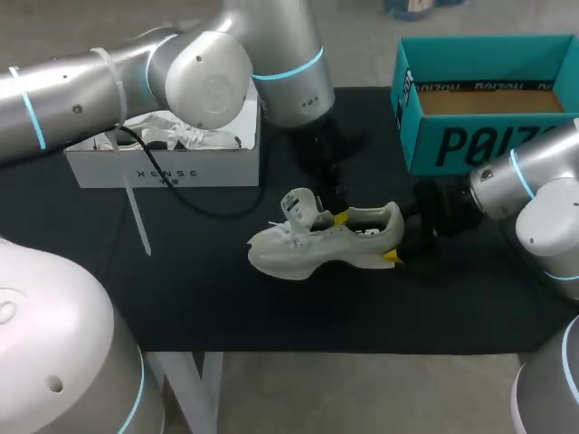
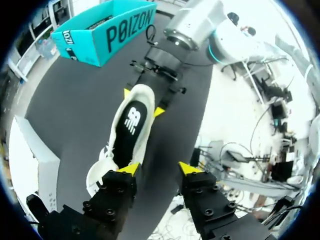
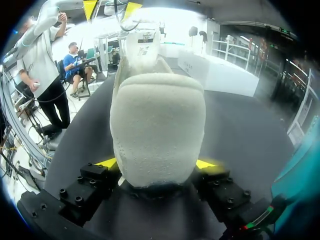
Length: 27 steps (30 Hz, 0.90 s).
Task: Take the shoe out of the shoebox, open the shoe tongue, remove and reinsert the insole, then place the shoe into the shoebox
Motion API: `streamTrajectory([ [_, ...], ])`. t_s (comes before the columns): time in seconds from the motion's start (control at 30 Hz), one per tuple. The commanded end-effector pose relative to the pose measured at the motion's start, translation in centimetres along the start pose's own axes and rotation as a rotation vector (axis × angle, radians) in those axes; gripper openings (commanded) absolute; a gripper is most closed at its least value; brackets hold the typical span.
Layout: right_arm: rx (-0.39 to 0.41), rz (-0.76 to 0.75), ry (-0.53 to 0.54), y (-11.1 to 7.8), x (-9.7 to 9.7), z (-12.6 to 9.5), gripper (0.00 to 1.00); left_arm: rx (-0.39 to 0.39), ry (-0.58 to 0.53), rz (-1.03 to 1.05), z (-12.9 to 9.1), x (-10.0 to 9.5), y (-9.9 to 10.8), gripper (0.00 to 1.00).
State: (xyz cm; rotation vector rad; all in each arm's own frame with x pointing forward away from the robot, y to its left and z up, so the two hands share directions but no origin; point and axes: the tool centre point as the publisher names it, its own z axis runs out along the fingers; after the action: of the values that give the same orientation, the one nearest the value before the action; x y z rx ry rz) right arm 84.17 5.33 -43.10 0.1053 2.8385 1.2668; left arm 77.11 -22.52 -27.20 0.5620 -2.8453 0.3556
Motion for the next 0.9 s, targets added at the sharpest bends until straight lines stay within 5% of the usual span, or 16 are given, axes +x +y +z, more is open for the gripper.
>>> streamTrajectory([
  [0.03,0.005,0.001,0.000,-0.3,-0.1,0.7,0.00,-0.234,0.321,0.734,0.1,-0.6,-0.6,0.00],
  [0.43,0.005,0.001,0.000,-0.3,-0.1,0.7,0.00,-0.234,0.321,0.734,0.1,-0.6,-0.6,0.00],
  [0.9,0.005,0.001,0.000,-0.3,-0.1,0.7,0.00,-0.155,0.145,0.571,3.4,-3.9,-2.5,0.00],
])
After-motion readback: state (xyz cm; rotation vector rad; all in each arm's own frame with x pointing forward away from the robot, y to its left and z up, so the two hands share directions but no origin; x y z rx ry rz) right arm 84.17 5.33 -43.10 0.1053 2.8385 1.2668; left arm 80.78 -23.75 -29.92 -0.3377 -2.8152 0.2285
